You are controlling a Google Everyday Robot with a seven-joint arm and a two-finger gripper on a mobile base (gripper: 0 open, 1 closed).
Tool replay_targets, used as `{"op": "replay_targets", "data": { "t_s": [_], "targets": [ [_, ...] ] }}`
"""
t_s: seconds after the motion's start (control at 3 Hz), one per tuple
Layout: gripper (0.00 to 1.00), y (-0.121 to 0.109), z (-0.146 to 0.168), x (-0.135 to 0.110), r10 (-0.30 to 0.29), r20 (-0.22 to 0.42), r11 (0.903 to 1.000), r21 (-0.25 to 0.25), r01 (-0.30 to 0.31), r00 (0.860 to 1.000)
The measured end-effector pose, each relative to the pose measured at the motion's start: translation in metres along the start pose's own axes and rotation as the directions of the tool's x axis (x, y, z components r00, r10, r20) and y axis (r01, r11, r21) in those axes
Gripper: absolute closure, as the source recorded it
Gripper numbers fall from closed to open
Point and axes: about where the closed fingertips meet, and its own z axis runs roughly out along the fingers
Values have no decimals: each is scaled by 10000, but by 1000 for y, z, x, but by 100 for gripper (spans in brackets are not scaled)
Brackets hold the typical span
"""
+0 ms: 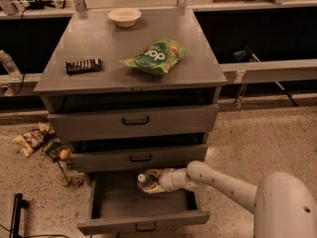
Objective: Place blue plastic bottle into bottom drawer
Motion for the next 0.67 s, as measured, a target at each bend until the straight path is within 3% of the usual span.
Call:
{"op": "replay_targets", "data": {
  "t_s": [0.33,0.67],
  "targets": [
    [85,-2,12,23,915,305,9957,111,-919,9953],
    [62,1,23,37,1534,589,9879,141,-1544,9864]
  ]
}}
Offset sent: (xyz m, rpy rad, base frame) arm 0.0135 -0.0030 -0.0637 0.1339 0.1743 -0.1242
